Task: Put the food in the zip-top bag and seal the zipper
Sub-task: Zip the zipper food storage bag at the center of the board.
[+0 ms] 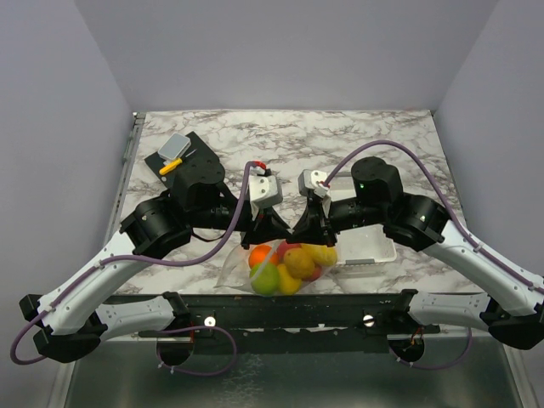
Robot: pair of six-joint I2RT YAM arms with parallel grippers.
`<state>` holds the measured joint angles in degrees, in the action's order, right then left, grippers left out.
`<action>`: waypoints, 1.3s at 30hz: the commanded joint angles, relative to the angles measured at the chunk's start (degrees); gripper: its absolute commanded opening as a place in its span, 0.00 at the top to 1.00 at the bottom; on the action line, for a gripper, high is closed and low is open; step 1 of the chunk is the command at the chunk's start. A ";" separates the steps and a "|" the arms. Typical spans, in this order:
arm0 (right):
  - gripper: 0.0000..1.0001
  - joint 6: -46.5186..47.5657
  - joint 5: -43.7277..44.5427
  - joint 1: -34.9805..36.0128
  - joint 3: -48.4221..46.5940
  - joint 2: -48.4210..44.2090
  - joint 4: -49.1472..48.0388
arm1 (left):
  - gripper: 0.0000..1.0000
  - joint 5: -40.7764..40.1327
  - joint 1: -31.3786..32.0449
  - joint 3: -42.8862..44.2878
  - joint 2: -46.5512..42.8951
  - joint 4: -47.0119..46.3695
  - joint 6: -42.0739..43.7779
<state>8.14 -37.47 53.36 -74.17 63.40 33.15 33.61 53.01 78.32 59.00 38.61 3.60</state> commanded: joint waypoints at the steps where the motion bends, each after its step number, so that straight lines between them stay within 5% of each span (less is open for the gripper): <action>1: 0.99 -0.69 -1.20 0.16 -2.62 -0.07 -1.94 | 0.95 1.71 0.34 -0.19 0.19 -0.90 -0.08; 21: 0.99 -1.28 8.04 0.16 -0.53 -5.77 -7.83 | 1.00 -0.95 0.34 -1.33 -0.38 0.49 0.27; 39: 0.99 0.16 26.81 0.16 -0.03 -11.29 -12.87 | 1.00 -3.73 0.34 -2.63 -1.04 1.46 -0.10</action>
<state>7.51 -18.59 53.65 -73.95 54.78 29.67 31.07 53.01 77.30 58.61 35.16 3.68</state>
